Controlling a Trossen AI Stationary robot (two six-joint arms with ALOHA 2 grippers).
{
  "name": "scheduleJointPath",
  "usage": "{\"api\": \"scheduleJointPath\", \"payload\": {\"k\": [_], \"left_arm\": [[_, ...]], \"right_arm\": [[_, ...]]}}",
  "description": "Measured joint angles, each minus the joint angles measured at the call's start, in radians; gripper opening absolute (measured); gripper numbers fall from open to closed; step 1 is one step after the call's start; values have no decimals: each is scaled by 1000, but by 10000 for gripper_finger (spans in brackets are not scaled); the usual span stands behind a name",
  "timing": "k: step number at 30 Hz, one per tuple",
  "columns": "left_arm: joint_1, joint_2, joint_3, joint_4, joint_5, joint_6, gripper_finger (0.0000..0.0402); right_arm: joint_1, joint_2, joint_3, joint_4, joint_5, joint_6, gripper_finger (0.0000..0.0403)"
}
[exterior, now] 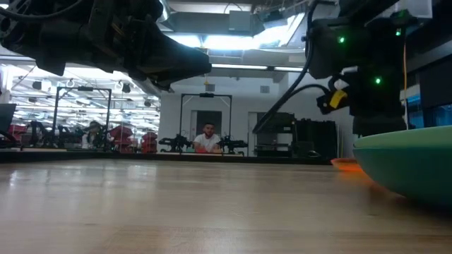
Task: Stack plastic plates
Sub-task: Stack the orange plate on top of the orange plate
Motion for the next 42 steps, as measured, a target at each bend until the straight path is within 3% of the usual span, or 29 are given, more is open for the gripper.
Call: {"api": "scheduleJointPath", "payload": {"k": [7, 25, 30, 38, 42], "left_arm": [[0, 0, 0, 0, 0, 0, 112], [0, 0, 0, 0, 0, 0, 112], [0, 0, 0, 0, 0, 0, 112], [14, 0, 2, 1, 8, 18, 112], [15, 0, 2, 4, 10, 11, 112]], "right_arm": [[75, -1, 103, -102, 63, -5, 1], [423, -3, 398, -144, 73, -1, 1], [492, -4, 431, -120, -15, 57, 1], [584, -4, 431, 21, -266, 188, 1], [598, -4, 431, 116, -289, 190, 1]]}}
